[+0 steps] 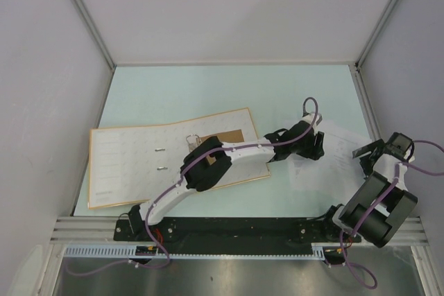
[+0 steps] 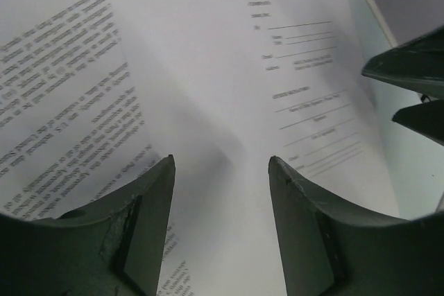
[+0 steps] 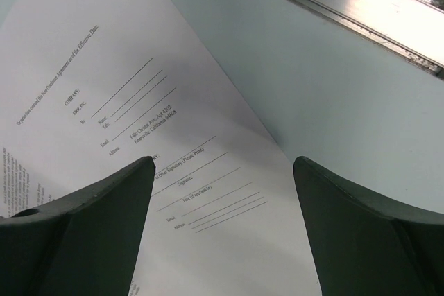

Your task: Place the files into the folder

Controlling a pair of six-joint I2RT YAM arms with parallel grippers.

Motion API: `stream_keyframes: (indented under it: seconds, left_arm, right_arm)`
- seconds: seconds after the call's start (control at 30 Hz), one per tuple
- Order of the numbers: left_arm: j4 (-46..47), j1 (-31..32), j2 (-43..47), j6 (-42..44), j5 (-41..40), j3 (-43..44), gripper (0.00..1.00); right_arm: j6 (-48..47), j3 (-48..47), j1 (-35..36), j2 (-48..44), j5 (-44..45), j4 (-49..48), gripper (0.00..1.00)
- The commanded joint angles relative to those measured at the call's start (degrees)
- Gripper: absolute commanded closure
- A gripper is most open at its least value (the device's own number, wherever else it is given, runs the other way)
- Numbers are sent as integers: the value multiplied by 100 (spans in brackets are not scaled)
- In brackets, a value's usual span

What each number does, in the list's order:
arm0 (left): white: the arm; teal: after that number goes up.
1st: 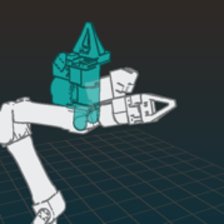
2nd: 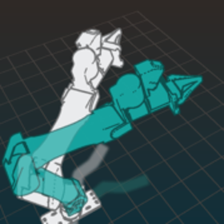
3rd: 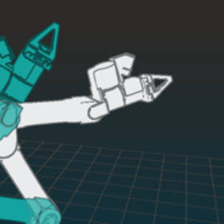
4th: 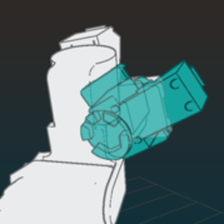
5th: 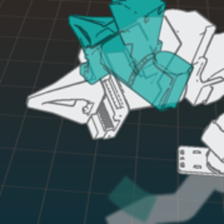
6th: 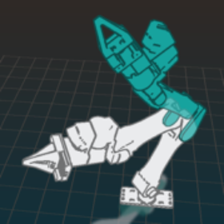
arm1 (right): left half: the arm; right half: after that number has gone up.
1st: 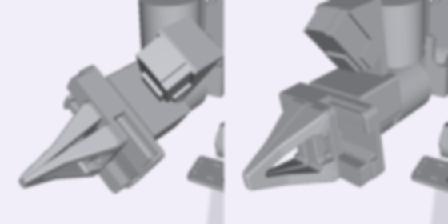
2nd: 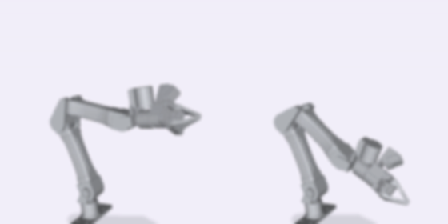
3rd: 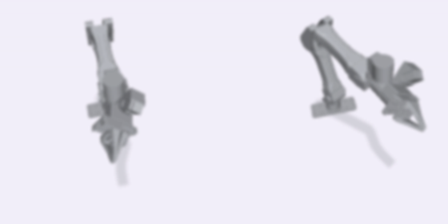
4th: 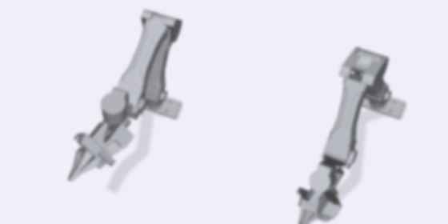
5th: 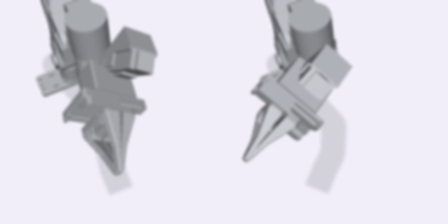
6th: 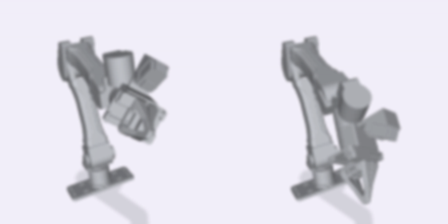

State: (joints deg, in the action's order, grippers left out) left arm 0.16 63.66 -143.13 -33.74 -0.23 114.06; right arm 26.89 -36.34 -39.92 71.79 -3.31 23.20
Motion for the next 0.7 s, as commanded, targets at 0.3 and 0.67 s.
stream_keyframes:
  seconds: [0.3, 0.67]
  left_arm:
    - [-421, -494, -189, -283, 224, 389, 37]
    - [531, -434, 616, 897, 2287, -166, 36]
  right_arm:
    - [9, 92, 582, 54, 322, -167, 12]
    - [26, 39, 258, -296, 796, -18, 14]
